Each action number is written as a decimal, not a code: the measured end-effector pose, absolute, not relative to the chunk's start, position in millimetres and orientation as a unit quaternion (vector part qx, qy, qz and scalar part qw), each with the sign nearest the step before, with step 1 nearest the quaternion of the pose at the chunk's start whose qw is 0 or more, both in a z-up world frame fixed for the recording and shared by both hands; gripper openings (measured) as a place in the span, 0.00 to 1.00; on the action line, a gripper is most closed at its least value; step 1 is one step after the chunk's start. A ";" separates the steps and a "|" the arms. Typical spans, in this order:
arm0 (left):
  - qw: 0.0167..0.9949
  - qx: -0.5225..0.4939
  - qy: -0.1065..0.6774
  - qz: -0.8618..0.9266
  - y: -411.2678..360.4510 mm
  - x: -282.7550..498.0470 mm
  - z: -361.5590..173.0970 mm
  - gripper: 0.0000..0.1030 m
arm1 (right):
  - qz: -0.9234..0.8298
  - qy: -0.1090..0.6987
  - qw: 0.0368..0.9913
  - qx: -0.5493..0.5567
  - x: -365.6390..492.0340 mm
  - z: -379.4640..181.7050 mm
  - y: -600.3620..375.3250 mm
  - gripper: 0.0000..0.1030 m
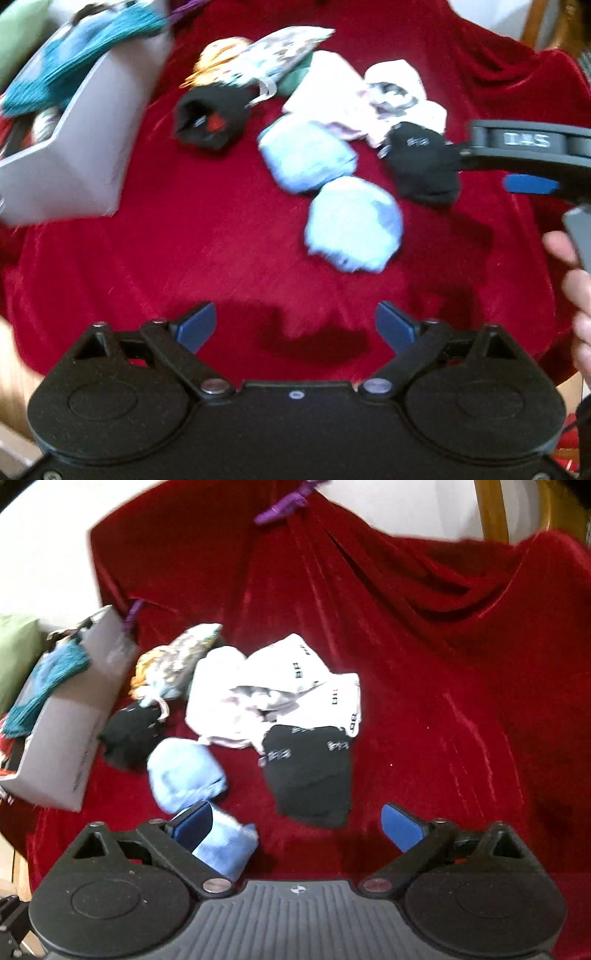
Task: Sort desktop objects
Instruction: 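Reach the left tool to the light blue sock and the right tool to the black sock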
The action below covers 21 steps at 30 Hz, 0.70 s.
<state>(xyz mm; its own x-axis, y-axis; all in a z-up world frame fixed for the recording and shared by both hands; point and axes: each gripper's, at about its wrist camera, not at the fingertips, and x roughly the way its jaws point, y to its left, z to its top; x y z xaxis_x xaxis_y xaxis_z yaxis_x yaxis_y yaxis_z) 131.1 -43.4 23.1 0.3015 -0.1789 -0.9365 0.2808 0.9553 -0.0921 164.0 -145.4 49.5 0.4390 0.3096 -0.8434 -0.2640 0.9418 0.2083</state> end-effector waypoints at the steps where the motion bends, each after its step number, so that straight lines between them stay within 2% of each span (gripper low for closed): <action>1: 0.806 0.050 0.571 -0.144 -49.2 136.6 19.7 0.88 | 0.172 0.507 0.844 0.024 169.3 44.1 -144.6 0.94; 3: 0.806 0.055 0.573 -0.138 -56.1 144.4 14.9 0.87 | 0.177 0.513 0.840 0.021 179.4 36.5 -140.8 0.89; 7: 0.799 0.054 0.581 -0.148 -67.8 156.6 3.6 0.84 | 0.168 0.513 0.842 0.006 192.2 22.8 -133.6 0.87; 10: 0.797 0.056 0.583 -0.148 -76.2 163.2 -2.5 0.84 | 0.179 0.528 0.830 0.012 203.1 9.6 -131.7 0.75; 12: 0.793 0.055 0.586 -0.155 -80.7 168.0 -5.2 0.84 | 0.180 0.532 0.827 0.010 204.7 4.7 -130.5 0.62; 17: 0.787 0.062 0.590 -0.170 -95.0 178.8 -15.0 0.84 | 0.191 0.523 0.831 0.005 203.2 6.6 -134.7 0.53; 18: 0.785 0.060 0.591 -0.172 -97.0 180.5 -16.3 0.81 | 0.192 0.523 0.830 0.004 203.7 7.1 -135.1 0.52; 20: 0.780 0.048 0.595 -0.188 -99.7 182.7 -17.3 0.63 | 0.198 0.524 0.829 0.004 204.0 7.5 -137.1 0.52; 21: 0.776 0.041 0.599 -0.194 -100.5 184.2 -17.3 0.61 | 0.199 0.524 0.828 0.005 204.1 7.6 -138.0 0.52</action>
